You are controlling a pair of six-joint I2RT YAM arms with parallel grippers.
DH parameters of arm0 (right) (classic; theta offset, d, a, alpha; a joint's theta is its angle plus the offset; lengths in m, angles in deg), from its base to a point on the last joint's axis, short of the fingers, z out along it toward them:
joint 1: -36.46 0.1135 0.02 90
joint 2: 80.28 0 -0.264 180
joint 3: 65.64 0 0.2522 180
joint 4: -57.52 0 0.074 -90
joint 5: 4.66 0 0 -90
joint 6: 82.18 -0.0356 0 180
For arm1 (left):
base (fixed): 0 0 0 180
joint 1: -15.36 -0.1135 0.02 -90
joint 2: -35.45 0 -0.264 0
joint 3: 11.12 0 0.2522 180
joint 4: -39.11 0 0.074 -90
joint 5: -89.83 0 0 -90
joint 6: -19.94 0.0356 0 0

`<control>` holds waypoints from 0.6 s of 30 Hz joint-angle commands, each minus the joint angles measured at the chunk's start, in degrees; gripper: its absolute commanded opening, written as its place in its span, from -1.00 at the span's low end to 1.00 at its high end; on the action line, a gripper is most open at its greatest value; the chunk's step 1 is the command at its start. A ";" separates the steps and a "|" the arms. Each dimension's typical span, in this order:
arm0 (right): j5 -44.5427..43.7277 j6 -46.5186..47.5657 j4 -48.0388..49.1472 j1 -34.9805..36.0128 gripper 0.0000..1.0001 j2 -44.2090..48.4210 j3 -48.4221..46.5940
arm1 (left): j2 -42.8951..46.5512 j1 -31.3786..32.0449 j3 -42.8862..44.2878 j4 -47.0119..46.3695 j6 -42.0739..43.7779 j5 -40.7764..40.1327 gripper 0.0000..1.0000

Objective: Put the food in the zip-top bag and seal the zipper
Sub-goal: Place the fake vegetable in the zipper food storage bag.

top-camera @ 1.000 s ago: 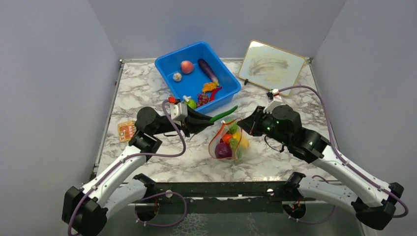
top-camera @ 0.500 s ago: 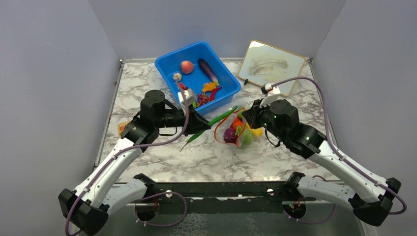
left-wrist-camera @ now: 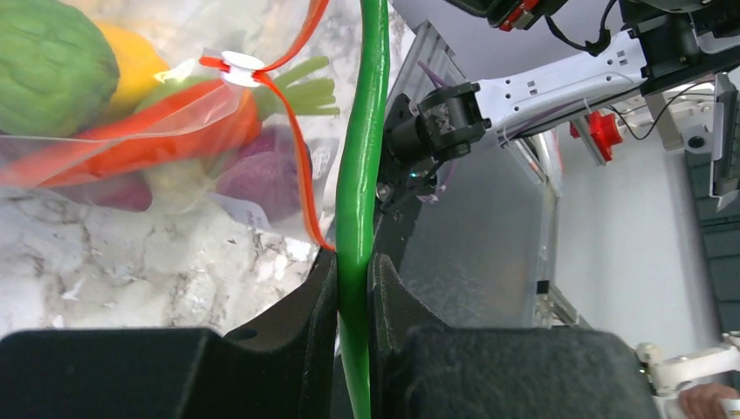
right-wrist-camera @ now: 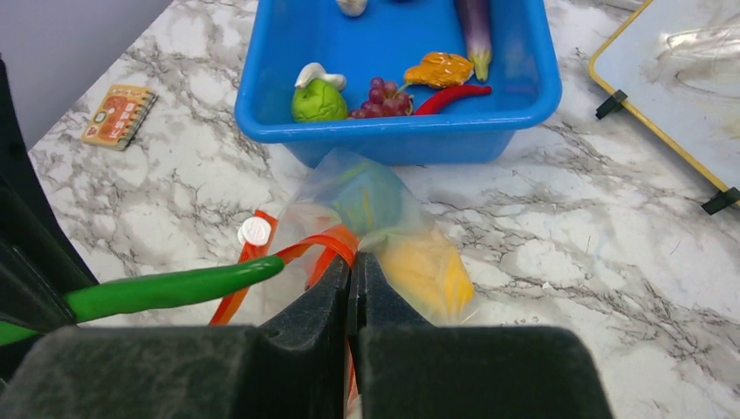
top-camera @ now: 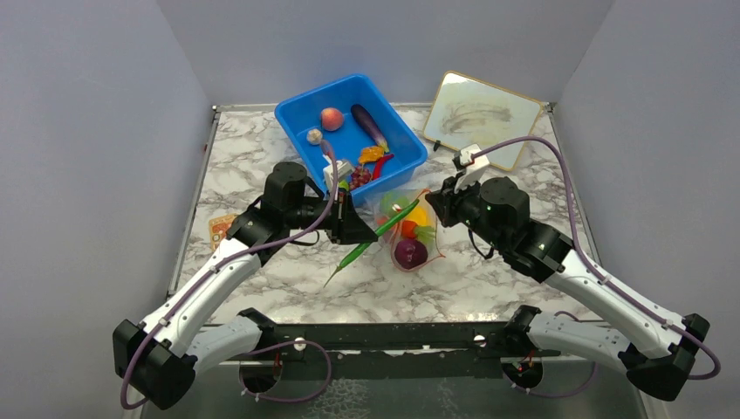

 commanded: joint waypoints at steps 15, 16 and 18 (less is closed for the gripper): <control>3.63 2.65 9.38 0.00 -0.99 -3.61 -0.64 | -4.84 1.78 -0.72 5.06 -7.61 -4.68 -1.00; 3.70 2.16 9.47 0.00 -0.98 -3.89 -0.61 | -5.54 1.78 -0.42 5.07 -7.80 -4.90 -1.00; 4.03 1.05 9.61 0.00 -0.99 -4.60 -0.61 | -6.79 1.80 -0.05 5.14 -8.15 -6.10 -1.00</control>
